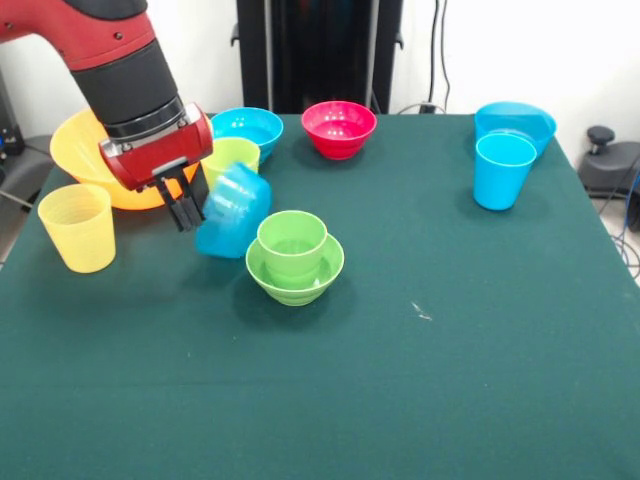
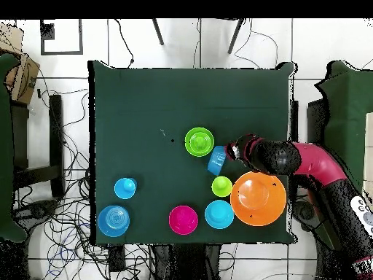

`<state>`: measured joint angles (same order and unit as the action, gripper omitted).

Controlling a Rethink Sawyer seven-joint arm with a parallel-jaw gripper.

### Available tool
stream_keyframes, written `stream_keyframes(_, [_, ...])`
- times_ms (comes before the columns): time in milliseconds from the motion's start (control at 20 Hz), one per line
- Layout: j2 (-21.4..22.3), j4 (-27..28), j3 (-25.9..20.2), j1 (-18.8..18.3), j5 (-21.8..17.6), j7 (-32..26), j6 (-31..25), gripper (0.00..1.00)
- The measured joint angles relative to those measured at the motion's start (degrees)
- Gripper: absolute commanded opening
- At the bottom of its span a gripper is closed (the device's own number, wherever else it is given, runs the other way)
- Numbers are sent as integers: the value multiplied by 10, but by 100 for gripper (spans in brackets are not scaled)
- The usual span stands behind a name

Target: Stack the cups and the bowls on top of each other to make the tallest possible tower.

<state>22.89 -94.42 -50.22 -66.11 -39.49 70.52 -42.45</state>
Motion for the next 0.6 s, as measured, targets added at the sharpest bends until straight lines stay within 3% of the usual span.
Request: stream_keyframes(600, [-17, 0, -2, -7, -4, 0, 6, 0])
